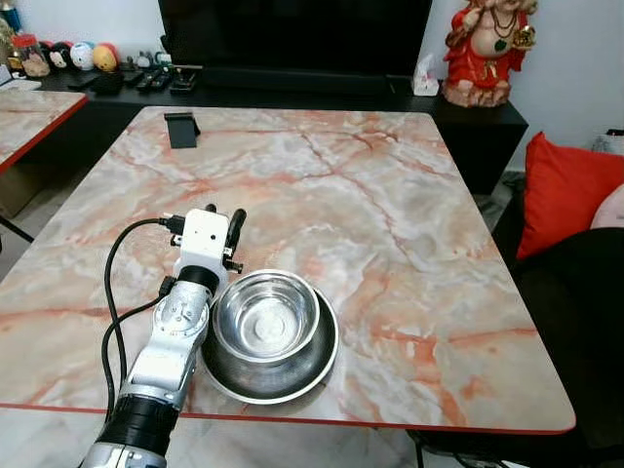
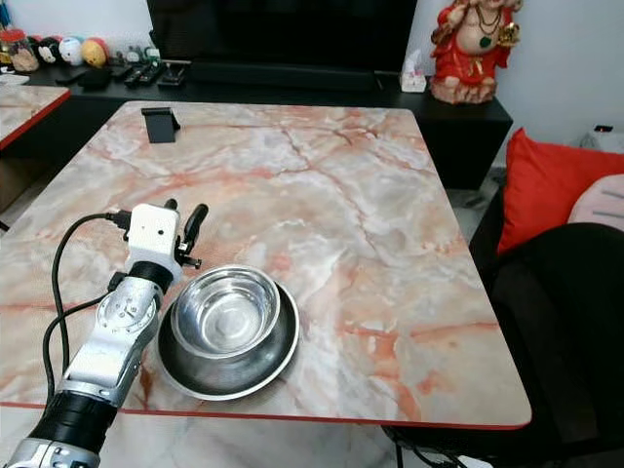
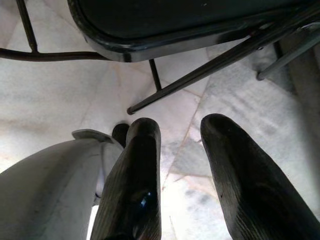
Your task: Setting the table
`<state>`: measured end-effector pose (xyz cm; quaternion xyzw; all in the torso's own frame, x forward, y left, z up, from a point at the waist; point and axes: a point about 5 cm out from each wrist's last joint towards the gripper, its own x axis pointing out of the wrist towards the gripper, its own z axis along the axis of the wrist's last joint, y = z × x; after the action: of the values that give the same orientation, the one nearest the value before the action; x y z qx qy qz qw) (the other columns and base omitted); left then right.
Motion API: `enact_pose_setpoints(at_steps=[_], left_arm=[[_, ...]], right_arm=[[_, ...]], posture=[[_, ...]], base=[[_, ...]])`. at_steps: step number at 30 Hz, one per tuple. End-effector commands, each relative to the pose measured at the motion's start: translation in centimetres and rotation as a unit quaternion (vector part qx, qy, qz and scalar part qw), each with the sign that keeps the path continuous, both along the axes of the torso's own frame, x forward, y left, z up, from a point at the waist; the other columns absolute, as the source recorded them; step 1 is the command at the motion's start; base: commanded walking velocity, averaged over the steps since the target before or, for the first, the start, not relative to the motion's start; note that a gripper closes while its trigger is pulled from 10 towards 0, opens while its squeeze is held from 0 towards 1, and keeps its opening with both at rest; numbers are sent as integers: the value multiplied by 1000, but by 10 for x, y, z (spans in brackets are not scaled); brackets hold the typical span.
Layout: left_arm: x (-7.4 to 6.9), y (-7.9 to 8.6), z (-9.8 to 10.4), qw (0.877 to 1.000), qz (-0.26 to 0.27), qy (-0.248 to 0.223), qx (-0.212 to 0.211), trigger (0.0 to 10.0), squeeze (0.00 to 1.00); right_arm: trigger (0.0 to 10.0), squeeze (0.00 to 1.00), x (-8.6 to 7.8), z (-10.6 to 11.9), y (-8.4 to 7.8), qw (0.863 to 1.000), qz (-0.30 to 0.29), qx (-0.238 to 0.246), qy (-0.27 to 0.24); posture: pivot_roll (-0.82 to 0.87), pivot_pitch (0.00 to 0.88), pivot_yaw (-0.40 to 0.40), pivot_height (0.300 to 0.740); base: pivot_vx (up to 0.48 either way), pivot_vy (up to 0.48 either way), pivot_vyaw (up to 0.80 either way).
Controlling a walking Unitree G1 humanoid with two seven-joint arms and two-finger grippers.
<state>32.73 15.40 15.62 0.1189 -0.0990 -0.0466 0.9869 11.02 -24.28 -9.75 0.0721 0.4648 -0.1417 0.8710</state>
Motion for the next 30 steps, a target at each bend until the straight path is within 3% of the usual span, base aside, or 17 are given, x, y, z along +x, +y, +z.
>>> enact_pose_setpoints(at_steps=[1, 11, 14, 16, 17, 22, 25, 30], left_arm=[[0, 6, -3, 1000, 9, 2, 5, 10000, 0], [-4, 17, -9, 999, 37, 1, -3, 10000, 0], [-10, 56, 5, 987, 158, -41, 4, 10000, 0], [-15, 76, 9, 977, 208, -48, 6, 10000, 0], [-21, 94, 10, 968, 244, -52, 4, 10000, 0], [-32, 118, 6, 960, 274, -41, 28, 10000, 0], [-33, 118, 4, 964, 260, -38, 38, 10000, 0], [-23, 89, 5, 981, 190, -40, 18, 10000, 0]], right_arm=[[10000, 0, 1, 1, -1, 1000, -22, -2, -8], [10000, 0, 2, 1, 0, 1000, -19, 3, -12], [10000, 0, 2, 1, 0, 1000, -15, 3, -15], [10000, 0, 3, 1, 1, 1000, -14, 4, -15], [10000, 0, 3, 1, 1, 1000, -11, 5, -15], [10000, 0, 3, 1, 2, 1000, -8, 4, -10], [10000, 0, 2, 0, 2, 1000, -9, 4, -9], [10000, 0, 3, 1, 2, 1000, -7, 5, -10]], posture=[[63, 0, -9, 715], [87, 0, -30, 715], [110, 0, -43, 715], [124, 0, -50, 715], [124, 0, -50, 715], [144, 0, -54, 715], [141, 0, -50, 715], [134, 0, -49, 715]], base=[[0, 0, 0], [0, 0, 0], [0, 0, 0], [0, 0, 0], [0, 0, 0], [0, 0, 0], [0, 0, 0], [0, 0, 0]])
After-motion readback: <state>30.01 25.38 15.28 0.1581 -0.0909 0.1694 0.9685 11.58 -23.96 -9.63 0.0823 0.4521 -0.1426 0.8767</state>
